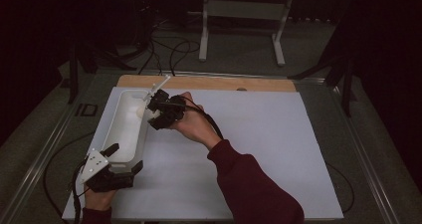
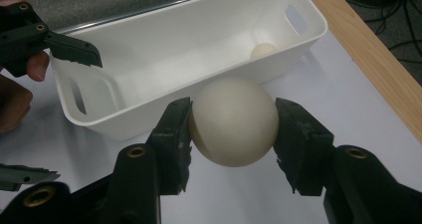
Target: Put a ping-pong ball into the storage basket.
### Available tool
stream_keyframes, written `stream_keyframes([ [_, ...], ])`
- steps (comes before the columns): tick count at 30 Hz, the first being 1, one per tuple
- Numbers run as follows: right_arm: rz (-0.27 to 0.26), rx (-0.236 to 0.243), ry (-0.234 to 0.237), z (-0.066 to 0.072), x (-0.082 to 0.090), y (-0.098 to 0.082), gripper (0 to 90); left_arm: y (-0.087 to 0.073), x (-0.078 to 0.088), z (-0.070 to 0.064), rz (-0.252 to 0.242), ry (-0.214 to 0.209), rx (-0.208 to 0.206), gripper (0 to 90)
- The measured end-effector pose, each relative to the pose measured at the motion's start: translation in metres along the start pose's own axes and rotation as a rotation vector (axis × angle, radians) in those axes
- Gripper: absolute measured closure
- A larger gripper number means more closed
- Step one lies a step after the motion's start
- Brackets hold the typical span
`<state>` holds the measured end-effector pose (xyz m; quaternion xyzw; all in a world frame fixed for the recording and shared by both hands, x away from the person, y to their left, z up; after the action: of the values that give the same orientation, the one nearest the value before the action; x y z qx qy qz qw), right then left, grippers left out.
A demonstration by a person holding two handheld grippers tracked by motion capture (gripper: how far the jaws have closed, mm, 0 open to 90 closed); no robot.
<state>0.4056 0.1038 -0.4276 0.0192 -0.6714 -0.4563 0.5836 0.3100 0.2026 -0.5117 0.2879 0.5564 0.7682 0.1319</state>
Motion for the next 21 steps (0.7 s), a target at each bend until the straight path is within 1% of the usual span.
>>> stream_keyframes([
  [10, 0.002, 0.004, 0.001, 0.0024, -0.0003, 0.0015, 50.5, 0.0, 0.0, -0.0001, 0.0, 0.0, 0.001, 0.0],
  [21, -0.003, 0.013, 0.01, 0.0086, -0.0006, 0.0058, 50.4, 0.0, 0.0001, 0.0001, -0.001, 0.0, 0.002, 0.0],
])
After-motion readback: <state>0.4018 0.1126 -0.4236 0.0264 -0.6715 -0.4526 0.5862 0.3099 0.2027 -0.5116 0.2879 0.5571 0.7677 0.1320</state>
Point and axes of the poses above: each handheld gripper's, and its own axes: x roughly backward along the jaws, y roughly out of its top, z roughly to its left, the point moved 10 cm from there along -x, roughly forward along the jaws, and after that the axes turned 15 degrees about -x, right-handed, at the moved point
